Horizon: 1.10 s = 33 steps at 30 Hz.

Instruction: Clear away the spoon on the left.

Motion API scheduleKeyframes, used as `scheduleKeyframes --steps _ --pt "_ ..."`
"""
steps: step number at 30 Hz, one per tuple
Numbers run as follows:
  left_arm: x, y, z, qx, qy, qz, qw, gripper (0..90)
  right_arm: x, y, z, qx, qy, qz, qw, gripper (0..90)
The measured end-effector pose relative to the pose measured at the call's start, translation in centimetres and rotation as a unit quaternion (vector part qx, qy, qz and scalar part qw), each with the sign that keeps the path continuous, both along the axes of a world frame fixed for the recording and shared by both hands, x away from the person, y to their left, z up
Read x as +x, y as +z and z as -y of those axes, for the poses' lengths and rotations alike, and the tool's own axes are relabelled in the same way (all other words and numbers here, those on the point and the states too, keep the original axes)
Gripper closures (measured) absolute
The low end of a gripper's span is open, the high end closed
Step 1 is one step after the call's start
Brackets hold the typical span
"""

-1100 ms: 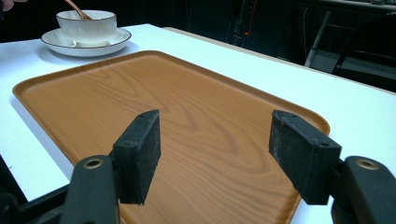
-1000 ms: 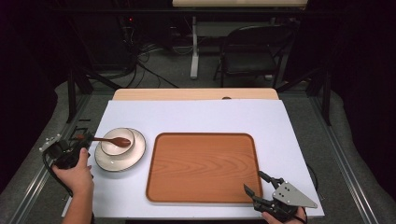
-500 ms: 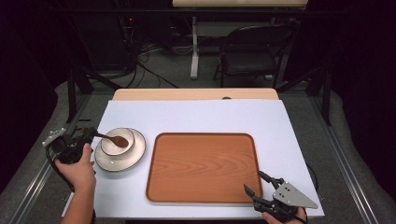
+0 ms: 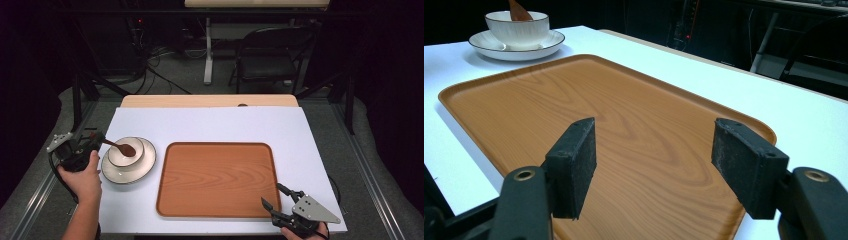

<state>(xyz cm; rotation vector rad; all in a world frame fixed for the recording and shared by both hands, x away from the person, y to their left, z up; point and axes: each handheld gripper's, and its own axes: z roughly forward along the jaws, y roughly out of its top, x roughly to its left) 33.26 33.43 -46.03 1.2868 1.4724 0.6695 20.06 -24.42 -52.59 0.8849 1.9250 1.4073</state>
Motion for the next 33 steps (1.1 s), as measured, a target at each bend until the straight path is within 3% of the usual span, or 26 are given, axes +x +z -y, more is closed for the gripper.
scheduleKeyframes --steps 11,22,33 --pt "-0.4 1.6 0.4 0.016 -0.008 0.007 0.9998 83.8 0.0 0.0 0.0 0.001 -0.001 0.001 1.0 34.1" --pt "-1.2 4.2 1.0 0.039 -0.026 0.017 0.9987 83.8 0.0 0.0 0.0 0.003 -0.003 -0.001 1.0 34.1" --pt "-1.7 5.6 1.9 0.046 -0.051 0.019 0.9975 83.8 -0.1 0.1 0.0 0.003 -0.005 0.001 1.0 34.1"
